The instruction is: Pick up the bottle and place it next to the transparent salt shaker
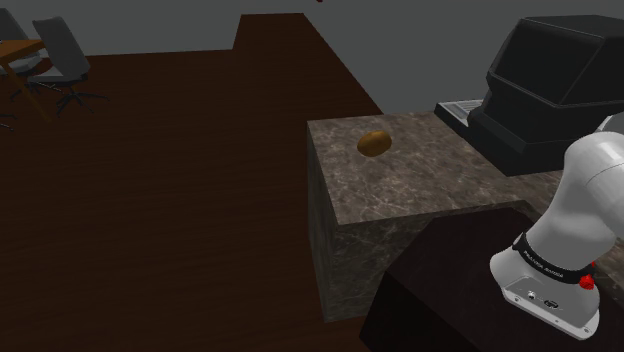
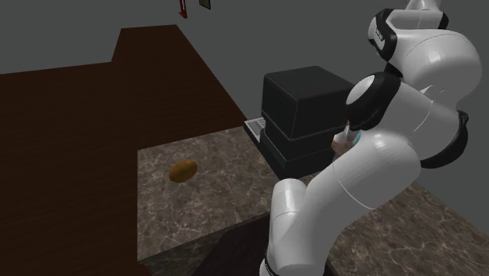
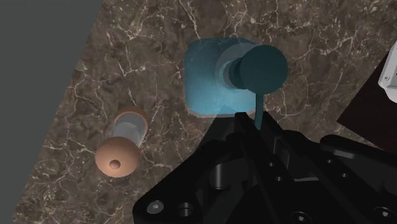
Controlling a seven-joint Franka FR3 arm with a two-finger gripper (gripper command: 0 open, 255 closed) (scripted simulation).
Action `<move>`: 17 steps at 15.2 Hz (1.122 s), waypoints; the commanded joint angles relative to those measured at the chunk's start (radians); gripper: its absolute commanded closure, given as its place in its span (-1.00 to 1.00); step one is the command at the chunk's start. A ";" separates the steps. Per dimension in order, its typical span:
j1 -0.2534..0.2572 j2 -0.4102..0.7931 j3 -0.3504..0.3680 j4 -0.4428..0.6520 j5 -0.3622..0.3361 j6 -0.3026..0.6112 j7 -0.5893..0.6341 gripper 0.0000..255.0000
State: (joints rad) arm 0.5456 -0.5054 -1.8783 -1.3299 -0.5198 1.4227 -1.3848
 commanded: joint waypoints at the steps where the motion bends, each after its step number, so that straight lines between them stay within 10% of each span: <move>1: -0.019 0.001 0.005 -0.036 0.001 0.030 0.003 1.00; 17: -0.102 -0.014 0.009 -0.271 -0.018 0.238 0.043 1.00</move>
State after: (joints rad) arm 0.4484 -0.5185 -1.8690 -1.5881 -0.5363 1.6493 -1.3431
